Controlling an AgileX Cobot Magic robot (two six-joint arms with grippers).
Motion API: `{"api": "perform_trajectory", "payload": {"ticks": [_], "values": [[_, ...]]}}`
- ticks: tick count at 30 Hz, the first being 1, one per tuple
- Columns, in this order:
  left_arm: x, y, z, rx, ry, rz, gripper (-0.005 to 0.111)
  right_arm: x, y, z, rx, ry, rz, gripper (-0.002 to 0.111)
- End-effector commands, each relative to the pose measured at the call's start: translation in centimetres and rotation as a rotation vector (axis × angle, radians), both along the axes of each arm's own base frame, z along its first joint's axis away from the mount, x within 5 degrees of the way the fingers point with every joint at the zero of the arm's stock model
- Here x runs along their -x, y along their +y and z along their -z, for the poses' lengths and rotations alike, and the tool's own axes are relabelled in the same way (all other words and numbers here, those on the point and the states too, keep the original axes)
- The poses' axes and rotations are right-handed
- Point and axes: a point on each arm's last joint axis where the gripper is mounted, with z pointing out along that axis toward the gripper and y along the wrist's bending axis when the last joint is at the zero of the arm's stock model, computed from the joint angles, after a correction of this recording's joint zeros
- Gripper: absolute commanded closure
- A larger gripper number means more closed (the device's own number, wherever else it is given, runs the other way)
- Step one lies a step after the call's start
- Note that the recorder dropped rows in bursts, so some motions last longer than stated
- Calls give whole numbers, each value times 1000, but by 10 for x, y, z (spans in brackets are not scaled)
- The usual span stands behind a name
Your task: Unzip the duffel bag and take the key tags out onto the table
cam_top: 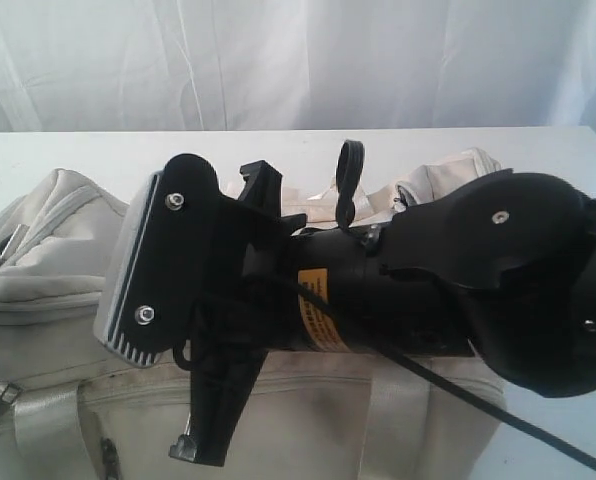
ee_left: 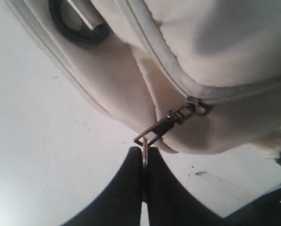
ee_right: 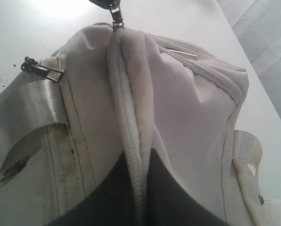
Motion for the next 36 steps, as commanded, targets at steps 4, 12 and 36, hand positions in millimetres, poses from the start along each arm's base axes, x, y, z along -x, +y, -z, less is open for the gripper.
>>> {"api": "perform_trajectory", "payload": {"ticks": [4, 12, 36], "values": [[-30, -9, 9, -18, -82, 1, 107, 5, -2, -11, -40, 15, -29, 108], [-58, -16, 3, -28, -183, -31, 107, 13, -1, -11, -41, 52, -107, 108], [-153, -9, 9, 84, -418, -179, 107, 30, 2, -6, -28, 148, -286, 108]]}}
